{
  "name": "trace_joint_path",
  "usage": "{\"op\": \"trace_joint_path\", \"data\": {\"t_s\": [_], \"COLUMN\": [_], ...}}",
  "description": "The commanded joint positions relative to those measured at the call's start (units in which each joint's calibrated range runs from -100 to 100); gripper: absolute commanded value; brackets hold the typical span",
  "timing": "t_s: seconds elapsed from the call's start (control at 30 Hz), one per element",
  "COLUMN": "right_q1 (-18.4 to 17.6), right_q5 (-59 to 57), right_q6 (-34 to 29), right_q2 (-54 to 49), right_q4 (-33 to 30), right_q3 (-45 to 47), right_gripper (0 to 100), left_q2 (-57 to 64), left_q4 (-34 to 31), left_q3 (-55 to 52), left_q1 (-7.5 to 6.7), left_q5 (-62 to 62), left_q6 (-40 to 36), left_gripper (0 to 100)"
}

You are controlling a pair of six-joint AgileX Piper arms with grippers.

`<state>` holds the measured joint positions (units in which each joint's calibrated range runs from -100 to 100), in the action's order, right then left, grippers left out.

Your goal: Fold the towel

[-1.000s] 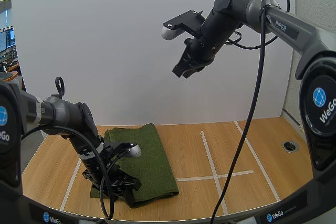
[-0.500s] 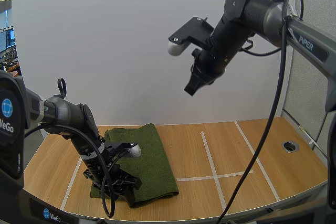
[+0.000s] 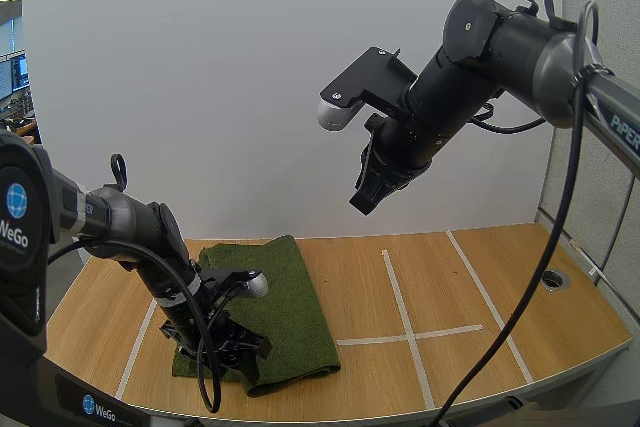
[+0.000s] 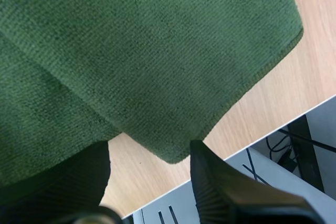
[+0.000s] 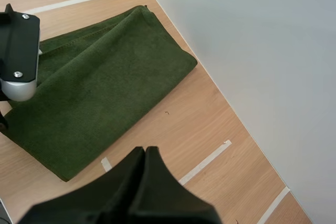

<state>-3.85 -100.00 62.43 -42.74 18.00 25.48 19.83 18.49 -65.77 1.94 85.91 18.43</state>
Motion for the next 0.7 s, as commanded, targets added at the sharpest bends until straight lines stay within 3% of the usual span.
{"op": "trace_joint_path", "data": {"t_s": [0.0,0.67], "right_q1": [0.2,0.2], "right_q5": [0.0,0.0], "right_q6": [0.5,0.5], "right_q2": [-1.5,-2.7], "right_q4": [1.9,3.0], "right_q3": [0.2,0.2], "right_gripper": [0,0], "left_q2": [-0.6,-7.4], "left_q4": [2.3,3.9], "left_q3": [-1.2,-1.7], "left_q1": [-0.03,-0.03], "left_q5": [-3.7,-9.4], "left_q6": [1.3,3.7], "left_gripper": [75,71]}}
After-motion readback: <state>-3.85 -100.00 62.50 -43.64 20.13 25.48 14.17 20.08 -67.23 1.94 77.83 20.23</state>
